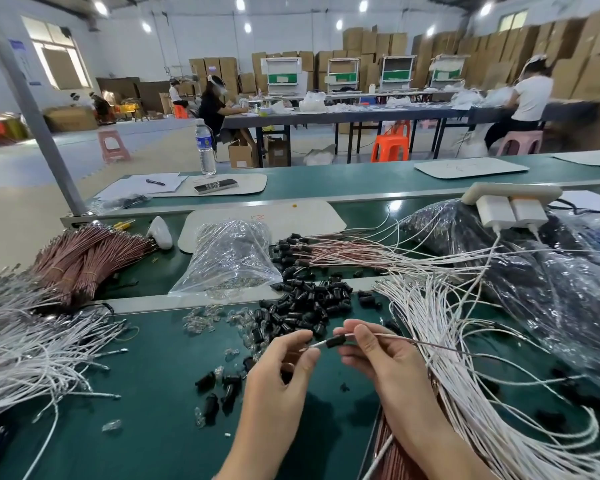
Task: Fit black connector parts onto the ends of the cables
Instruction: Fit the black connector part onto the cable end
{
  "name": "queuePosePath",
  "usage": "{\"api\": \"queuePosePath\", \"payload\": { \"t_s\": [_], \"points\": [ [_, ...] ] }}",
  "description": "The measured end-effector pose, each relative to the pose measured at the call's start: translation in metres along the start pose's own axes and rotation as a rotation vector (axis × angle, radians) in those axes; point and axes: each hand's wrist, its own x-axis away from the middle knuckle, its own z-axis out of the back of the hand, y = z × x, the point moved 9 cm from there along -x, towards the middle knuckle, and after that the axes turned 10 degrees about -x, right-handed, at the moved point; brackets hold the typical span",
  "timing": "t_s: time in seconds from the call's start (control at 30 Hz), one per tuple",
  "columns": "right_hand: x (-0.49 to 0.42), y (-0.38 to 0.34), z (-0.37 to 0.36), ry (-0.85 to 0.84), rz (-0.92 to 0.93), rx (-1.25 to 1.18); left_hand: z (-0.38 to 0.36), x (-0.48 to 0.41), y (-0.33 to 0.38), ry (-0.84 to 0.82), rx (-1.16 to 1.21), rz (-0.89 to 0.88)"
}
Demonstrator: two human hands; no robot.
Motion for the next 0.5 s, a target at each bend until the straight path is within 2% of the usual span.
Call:
{"api": "queuePosePath", "payload": {
  "t_s": [0.13,0.5],
  "points": [
    [-0.0050,-0.0009,0.0063,0.047,-0.011,-0.073,0.0031,-0.0010,-0.0044,0.011,0.053,0.018],
    [-0.0045,0.0036,0.0052,0.006,-0.043,-0.079,-0.0005,0.0020,-0.0040,-0.009,0.025,-0.029]
  ]
}}
